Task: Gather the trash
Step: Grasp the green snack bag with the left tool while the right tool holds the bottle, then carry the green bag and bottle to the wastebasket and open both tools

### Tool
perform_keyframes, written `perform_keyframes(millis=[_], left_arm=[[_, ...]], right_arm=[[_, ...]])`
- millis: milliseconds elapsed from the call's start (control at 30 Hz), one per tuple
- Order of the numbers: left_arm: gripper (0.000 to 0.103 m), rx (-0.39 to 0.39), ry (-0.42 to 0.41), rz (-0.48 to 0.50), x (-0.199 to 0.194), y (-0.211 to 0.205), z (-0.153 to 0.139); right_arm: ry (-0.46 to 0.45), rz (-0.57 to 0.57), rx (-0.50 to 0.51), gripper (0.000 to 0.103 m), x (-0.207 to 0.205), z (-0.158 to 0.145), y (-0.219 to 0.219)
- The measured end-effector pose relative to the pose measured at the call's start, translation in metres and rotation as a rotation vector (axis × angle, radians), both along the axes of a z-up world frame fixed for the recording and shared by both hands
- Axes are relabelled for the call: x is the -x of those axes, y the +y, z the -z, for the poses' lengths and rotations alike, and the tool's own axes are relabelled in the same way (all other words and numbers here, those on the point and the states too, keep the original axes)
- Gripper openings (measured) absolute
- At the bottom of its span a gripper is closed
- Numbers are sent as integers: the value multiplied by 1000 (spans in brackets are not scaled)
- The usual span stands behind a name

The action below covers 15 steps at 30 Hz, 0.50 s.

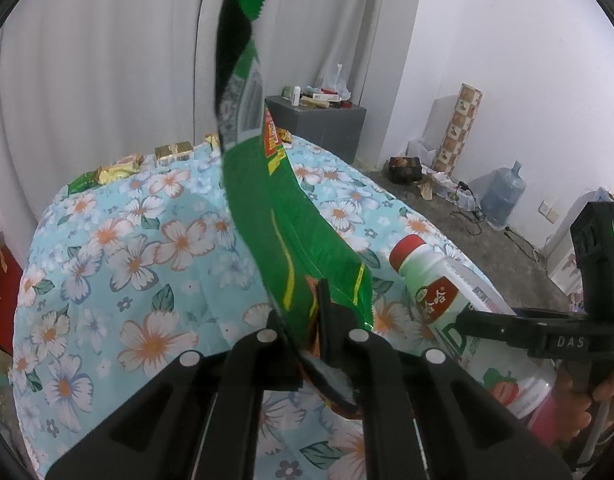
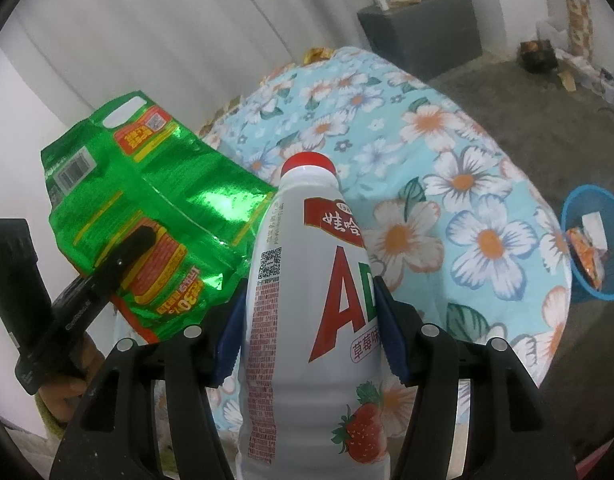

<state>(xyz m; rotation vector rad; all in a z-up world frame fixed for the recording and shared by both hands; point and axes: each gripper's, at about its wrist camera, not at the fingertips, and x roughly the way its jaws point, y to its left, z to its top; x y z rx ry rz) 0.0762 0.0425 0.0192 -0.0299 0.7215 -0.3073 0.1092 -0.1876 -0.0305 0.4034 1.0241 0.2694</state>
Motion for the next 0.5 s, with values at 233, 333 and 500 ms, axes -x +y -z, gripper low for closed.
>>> perform_keyframes(millis=[233, 333, 500], left_arm=[[5, 10, -22, 9, 3, -4, -12], [5, 9, -32, 17, 3, -8, -17], [5, 13, -43, 53, -5, -22, -30]], right_arm=[[-31, 43, -29, 56, 8, -7, -19], [-41, 68, -44, 56, 10, -8, -29], [-61, 118, -74, 56, 15, -10, -51]])
